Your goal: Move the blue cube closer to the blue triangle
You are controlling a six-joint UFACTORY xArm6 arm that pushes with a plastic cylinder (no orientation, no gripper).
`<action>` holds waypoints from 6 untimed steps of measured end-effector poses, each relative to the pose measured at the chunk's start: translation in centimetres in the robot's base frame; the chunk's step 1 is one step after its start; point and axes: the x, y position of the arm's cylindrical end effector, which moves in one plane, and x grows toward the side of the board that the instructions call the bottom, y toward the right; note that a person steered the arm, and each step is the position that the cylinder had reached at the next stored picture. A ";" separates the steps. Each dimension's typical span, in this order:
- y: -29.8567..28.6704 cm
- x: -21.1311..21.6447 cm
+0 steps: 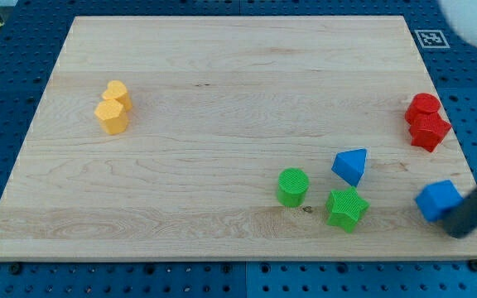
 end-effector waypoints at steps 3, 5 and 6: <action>4.9 0.6; 2.3 -3.2; -4.3 -3.2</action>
